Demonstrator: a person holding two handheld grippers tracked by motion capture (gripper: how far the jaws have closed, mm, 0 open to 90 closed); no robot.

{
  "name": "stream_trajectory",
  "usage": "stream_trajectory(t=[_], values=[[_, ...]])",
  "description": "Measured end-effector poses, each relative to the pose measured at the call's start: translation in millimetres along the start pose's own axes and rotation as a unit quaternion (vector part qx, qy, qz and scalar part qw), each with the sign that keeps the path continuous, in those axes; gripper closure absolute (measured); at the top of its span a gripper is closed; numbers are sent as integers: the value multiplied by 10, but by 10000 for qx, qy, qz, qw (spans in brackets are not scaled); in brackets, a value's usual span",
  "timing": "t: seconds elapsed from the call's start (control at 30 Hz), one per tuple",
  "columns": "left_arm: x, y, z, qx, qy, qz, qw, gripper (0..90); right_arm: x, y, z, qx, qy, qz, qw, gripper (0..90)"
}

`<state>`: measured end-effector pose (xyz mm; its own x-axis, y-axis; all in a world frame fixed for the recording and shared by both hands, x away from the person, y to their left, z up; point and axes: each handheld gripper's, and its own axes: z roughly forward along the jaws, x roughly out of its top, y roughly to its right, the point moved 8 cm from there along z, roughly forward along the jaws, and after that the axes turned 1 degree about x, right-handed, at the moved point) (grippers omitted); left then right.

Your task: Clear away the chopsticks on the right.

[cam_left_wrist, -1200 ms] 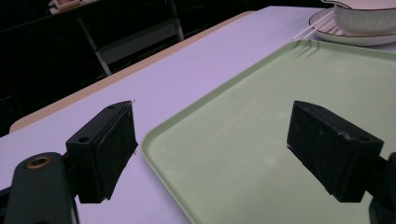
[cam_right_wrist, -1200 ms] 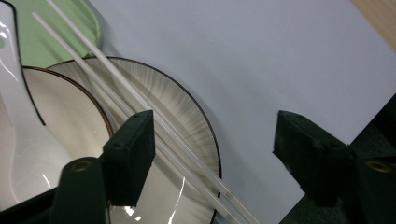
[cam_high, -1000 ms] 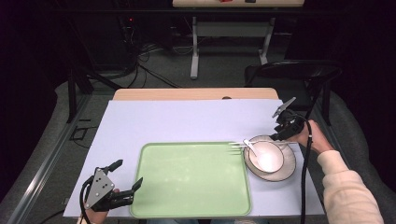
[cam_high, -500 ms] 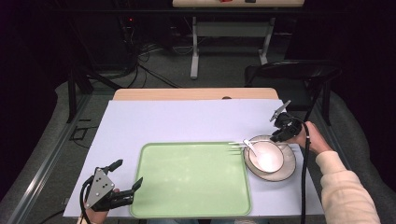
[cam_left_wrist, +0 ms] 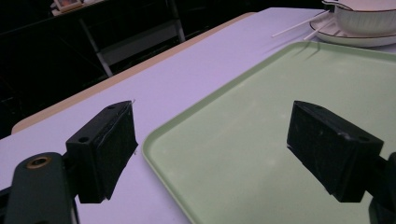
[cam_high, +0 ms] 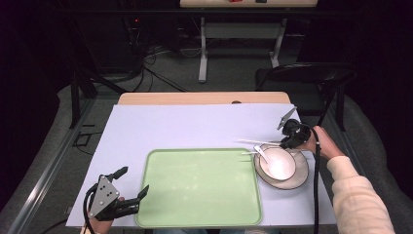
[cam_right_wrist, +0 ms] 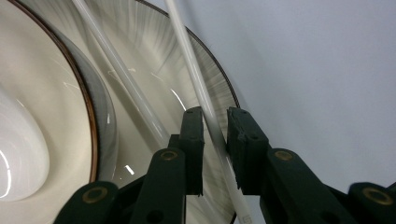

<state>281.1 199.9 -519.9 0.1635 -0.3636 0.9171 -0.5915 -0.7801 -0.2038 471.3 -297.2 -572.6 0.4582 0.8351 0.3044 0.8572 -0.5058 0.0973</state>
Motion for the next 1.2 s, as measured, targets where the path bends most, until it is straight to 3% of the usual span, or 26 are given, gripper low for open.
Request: stream_trajectory(t=[0.2,0.47,0.6,0.93,1.2], values=[[0,-3,-2,3,4,3,10000,157,-14,8,51,11,-85,-200,9998,777],[-3,-6,0,8,-11,13,10000,157,-19,41,73,1,30,-405,9992,836],[-2,-6,1,7,-10,13,10000,157,-35,41,56,7,44,-371,9993,837],[0,-2,7,9,-8,4,10000,157,-7,55,-132,-362,239,-236,9988,840],[0,-3,14,8,-16,6,10000,157,52,7,-418,-675,412,149,9968,840]])
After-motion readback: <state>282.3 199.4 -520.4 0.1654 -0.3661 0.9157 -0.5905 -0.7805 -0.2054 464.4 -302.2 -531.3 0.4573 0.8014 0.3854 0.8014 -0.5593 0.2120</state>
